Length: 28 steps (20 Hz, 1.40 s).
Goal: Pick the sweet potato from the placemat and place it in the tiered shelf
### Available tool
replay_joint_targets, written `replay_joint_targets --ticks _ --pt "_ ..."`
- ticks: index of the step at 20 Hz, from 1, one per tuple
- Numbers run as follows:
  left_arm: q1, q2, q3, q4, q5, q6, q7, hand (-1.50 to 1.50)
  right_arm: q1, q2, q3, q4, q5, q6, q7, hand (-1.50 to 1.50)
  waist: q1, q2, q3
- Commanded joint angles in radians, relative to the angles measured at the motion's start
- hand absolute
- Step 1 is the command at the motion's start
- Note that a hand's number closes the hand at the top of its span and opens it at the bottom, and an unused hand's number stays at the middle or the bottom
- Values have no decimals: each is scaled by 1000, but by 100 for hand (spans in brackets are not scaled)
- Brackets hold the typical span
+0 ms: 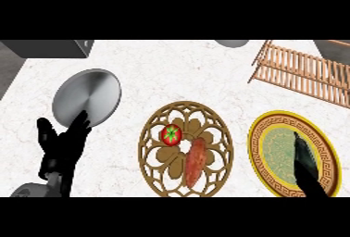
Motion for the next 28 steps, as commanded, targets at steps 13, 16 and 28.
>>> replay_joint_targets --ticks 13,16,28 --pt "-38 -12 25 18 -10 -20 33 0 -598 300 83 265 405 247 767 -150 11 0 1" --pt "-20 -24 17 14 -24 -12 25 0 -640 349 96 340 410 293 789 -150 10 -2 2" --pt "-5 -9 47 27 -30 -51 11 0 -694 353 168 515 454 226 858 -150 -1 -5 2"
